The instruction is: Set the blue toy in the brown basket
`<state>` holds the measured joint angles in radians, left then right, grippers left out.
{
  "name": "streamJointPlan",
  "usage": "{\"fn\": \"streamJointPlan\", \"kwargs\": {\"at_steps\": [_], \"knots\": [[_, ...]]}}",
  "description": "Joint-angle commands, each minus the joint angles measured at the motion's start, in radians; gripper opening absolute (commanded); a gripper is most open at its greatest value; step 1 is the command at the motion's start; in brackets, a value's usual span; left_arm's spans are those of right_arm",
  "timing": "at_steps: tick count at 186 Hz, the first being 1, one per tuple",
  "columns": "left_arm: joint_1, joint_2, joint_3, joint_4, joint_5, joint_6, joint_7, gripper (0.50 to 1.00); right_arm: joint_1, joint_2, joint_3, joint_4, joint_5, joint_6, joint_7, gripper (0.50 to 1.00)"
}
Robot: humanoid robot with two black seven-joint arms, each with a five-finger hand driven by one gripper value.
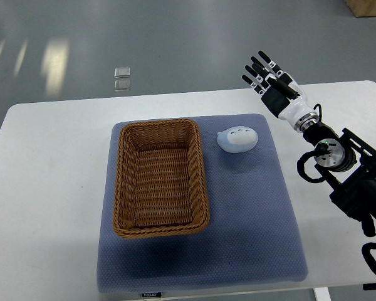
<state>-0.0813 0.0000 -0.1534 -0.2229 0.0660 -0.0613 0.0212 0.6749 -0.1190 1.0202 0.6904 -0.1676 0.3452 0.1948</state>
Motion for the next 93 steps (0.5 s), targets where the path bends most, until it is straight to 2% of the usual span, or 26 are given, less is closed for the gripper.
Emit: {"fn": "streamJointPlan", "kwargs": {"at_steps": [1,93], "knots": [[0.000,0.000,0.000,-0.001,0.000,0.002,0.000,1.000,0.000,-0.001,0.000,0.000,0.000,0.000,0.000,0.907],[0.000,0.000,0.000,-0.001,0.000,0.002,0.000,1.000,0.022,-0.016,-0.048,0.000,-0.030,0.006,-0.002,0.907]]}}
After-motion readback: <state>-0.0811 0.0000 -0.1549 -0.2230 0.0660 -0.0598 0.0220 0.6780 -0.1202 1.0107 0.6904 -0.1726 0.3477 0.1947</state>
